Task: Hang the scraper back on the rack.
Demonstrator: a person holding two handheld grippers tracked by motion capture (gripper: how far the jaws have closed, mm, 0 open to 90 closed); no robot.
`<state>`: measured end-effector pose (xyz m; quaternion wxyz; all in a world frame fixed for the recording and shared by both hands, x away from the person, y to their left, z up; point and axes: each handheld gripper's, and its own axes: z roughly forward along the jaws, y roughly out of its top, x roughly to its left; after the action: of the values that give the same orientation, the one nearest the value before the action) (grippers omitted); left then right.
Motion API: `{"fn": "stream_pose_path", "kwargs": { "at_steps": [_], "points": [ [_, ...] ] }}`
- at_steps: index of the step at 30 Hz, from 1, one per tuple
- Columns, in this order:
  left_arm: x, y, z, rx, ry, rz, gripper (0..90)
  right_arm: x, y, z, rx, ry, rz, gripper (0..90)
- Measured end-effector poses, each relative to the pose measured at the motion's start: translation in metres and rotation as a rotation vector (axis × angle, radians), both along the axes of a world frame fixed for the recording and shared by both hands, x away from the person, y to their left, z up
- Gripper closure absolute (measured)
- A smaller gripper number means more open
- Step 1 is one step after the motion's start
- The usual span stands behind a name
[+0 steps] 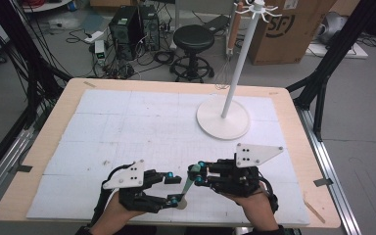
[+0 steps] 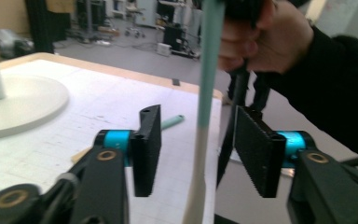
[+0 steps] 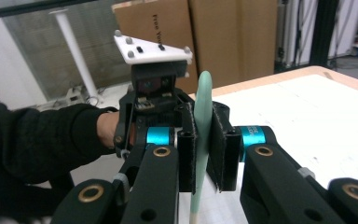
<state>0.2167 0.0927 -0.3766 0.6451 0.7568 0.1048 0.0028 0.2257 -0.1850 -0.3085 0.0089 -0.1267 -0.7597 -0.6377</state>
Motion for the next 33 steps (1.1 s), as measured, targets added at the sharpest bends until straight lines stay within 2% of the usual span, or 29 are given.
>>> {"fn": "stream_pose_path", "kwargs": {
  "at_steps": [1,4,6,7,9,13,15,16,17,18,19,21,23,25,29,32,33],
  "points": [
    [0.000,-0.001,-0.001,0.003,-0.003,-0.005,61.1,0.001,0.003,0.000,0.007,-0.004,0.014,81.9],
    [0.000,-0.003,-0.002,0.016,-0.003,-0.016,64.3,0.002,0.005,-0.001,0.013,0.004,0.028,81.8],
    [0.000,-0.004,-0.002,0.024,0.001,-0.023,75.3,0.003,0.008,-0.003,0.010,0.008,0.040,81.8],
    [0.000,-0.004,-0.002,0.027,-0.007,-0.028,75.3,0.003,0.008,-0.003,0.010,0.008,0.040,81.8],
    [0.000,-0.003,-0.002,0.038,-0.014,-0.032,81.5,0.004,0.010,-0.003,0.004,0.013,0.057,81.8],
    [-0.001,-0.004,-0.003,0.040,-0.014,-0.035,83.8,0.004,0.015,-0.003,-0.006,0.010,0.066,81.8],
    [-0.001,-0.004,-0.002,0.024,-0.015,-0.034,84.4,0.002,0.017,-0.004,0.015,0.000,0.066,80.4],
    [-0.002,-0.004,-0.002,0.016,-0.010,-0.032,84.5,0.000,0.018,-0.005,0.044,-0.001,0.052,75.0],
    [-0.001,-0.003,-0.002,0.020,-0.015,-0.034,84.5,-0.002,0.017,-0.006,0.091,-0.004,0.030,60.7],
    [-0.002,-0.003,-0.002,0.017,-0.012,-0.031,84.6,-0.004,0.016,-0.008,0.125,-0.003,0.005,58.7],
    [-0.002,-0.002,-0.001,0.014,-0.012,-0.033,84.6,-0.007,0.015,-0.009,0.140,-0.009,-0.014,57.6],
    [-0.002,-0.001,0.000,-0.003,-0.008,-0.035,84.6,-0.010,0.013,-0.014,0.136,-0.032,-0.047,52.8],
    [-0.001,0.000,0.000,-0.015,-0.009,-0.039,84.6,-0.013,0.012,-0.020,0.137,-0.037,-0.064,49.9],
    [-0.001,0.000,0.000,-0.019,-0.005,-0.044,84.6,-0.015,0.014,-0.025,0.138,-0.047,-0.052,51.3],
    [-0.002,-0.001,0.001,-0.034,-0.003,-0.064,84.6,-0.015,0.017,-0.031,0.131,-0.048,-0.024,59.5],
    [-0.001,0.000,0.001,-0.036,0.001,-0.064,84.5,-0.014,0.018,-0.035,0.153,-0.048,0.007,77.6],
    [-0.002,0.000,0.001,-0.038,-0.002,-0.060,84.2,-0.015,0.018,-0.035,0.161,-0.046,0.005,80.7]
  ]
}}
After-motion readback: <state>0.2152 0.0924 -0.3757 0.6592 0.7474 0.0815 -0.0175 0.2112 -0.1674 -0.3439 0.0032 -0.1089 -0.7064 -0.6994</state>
